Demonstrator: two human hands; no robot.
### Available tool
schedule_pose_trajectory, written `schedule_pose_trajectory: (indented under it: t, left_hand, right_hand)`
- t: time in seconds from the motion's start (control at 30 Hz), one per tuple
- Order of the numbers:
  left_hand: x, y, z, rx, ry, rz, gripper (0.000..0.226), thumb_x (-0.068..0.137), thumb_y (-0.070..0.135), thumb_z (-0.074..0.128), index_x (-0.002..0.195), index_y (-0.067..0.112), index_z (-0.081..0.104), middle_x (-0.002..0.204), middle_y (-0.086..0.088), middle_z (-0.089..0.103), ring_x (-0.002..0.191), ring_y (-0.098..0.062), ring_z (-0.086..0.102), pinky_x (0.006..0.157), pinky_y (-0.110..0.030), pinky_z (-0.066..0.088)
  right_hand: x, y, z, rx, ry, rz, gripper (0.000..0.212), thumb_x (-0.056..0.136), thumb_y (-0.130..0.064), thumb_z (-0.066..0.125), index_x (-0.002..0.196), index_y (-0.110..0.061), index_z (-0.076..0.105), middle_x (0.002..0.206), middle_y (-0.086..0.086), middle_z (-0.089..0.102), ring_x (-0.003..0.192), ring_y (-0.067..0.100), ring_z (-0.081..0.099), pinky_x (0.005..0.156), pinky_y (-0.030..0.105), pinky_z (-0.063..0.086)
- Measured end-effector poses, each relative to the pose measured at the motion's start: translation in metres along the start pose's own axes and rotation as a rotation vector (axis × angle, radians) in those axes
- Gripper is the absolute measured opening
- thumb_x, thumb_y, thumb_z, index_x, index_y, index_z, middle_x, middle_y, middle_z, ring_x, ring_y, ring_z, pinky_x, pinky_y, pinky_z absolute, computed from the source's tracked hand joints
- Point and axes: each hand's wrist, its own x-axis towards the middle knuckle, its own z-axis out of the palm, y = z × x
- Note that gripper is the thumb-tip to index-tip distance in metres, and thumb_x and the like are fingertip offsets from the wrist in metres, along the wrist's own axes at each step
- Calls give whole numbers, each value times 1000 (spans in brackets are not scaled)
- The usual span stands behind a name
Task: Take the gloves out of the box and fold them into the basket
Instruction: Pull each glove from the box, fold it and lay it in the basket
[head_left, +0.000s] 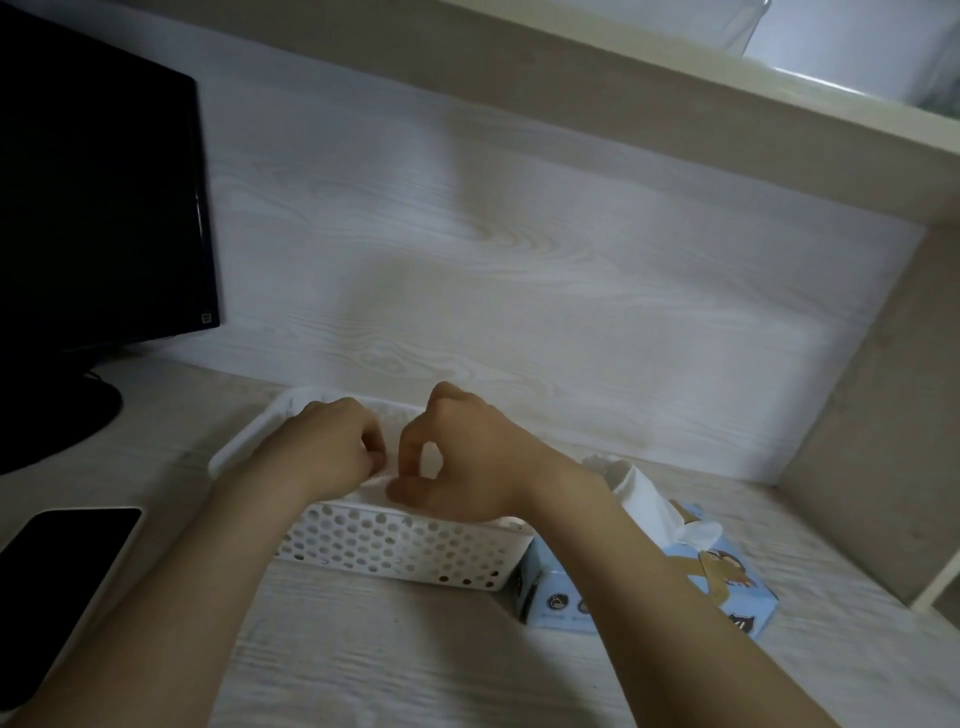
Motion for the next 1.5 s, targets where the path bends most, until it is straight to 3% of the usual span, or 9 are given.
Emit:
schedule_pose_trajectory:
  t: [0.13, 0.2, 0.27, 0.4, 0.63, 0.83, 1.13, 1.33, 1.5]
  left_hand:
    - [-1, 1, -1, -6, -61, -28, 20, 91, 47, 76, 87, 27, 78, 86, 6, 75, 81, -12, 72, 81, -35, 62]
    - [-2, 2, -2, -9, -88, -31, 22, 89, 46, 78, 89, 24, 80, 85, 1, 77, 82, -16, 74, 84, -39, 63]
    - [-3, 4, -3, -16, -72, -18, 19, 86, 46, 81, 90, 28, 79, 83, 4, 75, 79, -13, 72, 82, -37, 63]
    - [-6, 10, -1, -28, 154, 98, 16, 89, 49, 74, 83, 34, 72, 82, 13, 71, 73, -9, 68, 74, -36, 61]
    - [-35, 68, 38, 59, 310, 584, 23, 103, 44, 50, 85, 34, 61, 80, 16, 57, 71, -5, 56, 64, -32, 51]
    - [-46, 95, 82, 110, 446, 704, 30, 97, 46, 47, 82, 30, 67, 73, 14, 60, 64, -8, 55, 51, -27, 44]
    - [-41, 103, 100, 127, 500, 707, 6, 88, 25, 67, 82, 26, 65, 69, 12, 56, 62, -11, 50, 50, -27, 41]
    - [-43, 113, 109, 229, 597, 810, 19, 95, 32, 61, 83, 18, 67, 86, 3, 55, 80, -19, 49, 72, -34, 42]
    - [-48, 116, 119, 277, 559, 865, 21, 98, 37, 61, 105, 18, 66, 97, 2, 61, 87, -21, 56, 77, -38, 50]
  right_hand:
    - [-11, -8, -5, -77, -38, 34, 52, 100, -55, 59, 72, -15, 76, 68, 1, 60, 88, 21, 53, 78, 41, 50]
    - [-20, -8, -7, -25, -72, 58, 57, 104, -55, 51, 66, -17, 72, 63, 2, 57, 74, 22, 55, 74, 39, 50]
    - [-32, -6, -8, 114, -39, 99, 51, 107, -47, 50, 72, -21, 76, 64, 3, 64, 66, 22, 60, 71, 42, 54]
    - [-54, 4, -7, 150, 279, 144, 39, 93, -33, 43, 100, -27, 80, 89, -9, 73, 84, 9, 64, 80, 31, 53]
    - [-98, 48, -4, 94, 626, 298, 38, 69, -7, 45, 85, -31, 68, 87, -15, 60, 90, 12, 54, 86, 45, 47]
    - [-148, 87, -6, 161, 751, 402, 33, 62, -15, 56, 90, -31, 53, 92, -12, 53, 93, 16, 51, 80, 52, 46]
    - [-169, 104, 14, 294, 638, 367, 32, 69, -36, 67, 99, -33, 57, 107, -7, 56, 104, 14, 55, 84, 33, 47]
    - [-161, 110, 22, 157, 794, 307, 8, 89, -22, 82, 92, -26, 76, 95, -11, 65, 87, 5, 64, 77, 16, 47]
    - [-160, 106, 22, 81, 974, 290, 5, 98, -18, 76, 95, -21, 80, 93, -7, 67, 84, 5, 64, 77, 11, 44]
